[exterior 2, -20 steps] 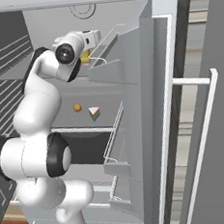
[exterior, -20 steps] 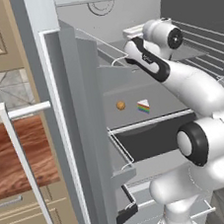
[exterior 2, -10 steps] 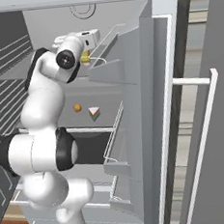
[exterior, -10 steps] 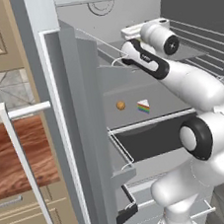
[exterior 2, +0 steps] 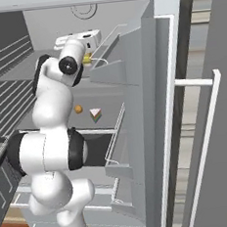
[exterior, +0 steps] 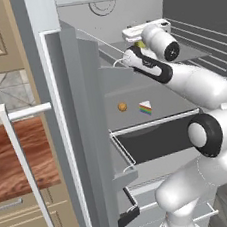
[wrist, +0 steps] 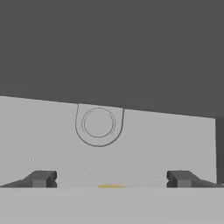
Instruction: Place the mustard and ketchup from the counter to the top shelf of the fridge. If the existing items in the fridge are on the top shelf, move them to other shelves.
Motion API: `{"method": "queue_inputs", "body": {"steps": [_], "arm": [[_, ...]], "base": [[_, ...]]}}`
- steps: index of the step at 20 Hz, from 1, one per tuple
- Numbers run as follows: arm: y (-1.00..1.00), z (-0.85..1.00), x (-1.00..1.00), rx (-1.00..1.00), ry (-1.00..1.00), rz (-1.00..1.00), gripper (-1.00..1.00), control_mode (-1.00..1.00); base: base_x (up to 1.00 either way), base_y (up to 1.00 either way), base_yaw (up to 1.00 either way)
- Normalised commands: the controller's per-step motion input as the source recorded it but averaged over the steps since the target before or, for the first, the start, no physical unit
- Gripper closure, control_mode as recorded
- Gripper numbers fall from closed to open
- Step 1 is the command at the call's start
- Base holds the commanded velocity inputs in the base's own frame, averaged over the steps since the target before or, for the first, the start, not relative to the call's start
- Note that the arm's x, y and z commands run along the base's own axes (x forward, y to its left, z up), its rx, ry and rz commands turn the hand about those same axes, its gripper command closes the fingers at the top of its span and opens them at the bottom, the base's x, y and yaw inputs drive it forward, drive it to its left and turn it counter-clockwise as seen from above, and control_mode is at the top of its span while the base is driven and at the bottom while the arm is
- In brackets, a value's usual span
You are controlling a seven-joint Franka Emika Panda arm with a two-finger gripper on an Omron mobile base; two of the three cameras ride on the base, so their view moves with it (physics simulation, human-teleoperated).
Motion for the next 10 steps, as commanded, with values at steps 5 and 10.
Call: {"method": "queue_inputs", "body": {"steps": [5, 10], "arm": [[0.00, 0.43, -0.93, 0.00, -0.08, 0.00, -1.00, -1.00], [0.00, 0.89, -1.00, -0.01, -0.03, 0.00, -1.00, -1.00]], "base": [[0.00, 0.00, 0.00], [0.00, 0.00, 0.00]]}}
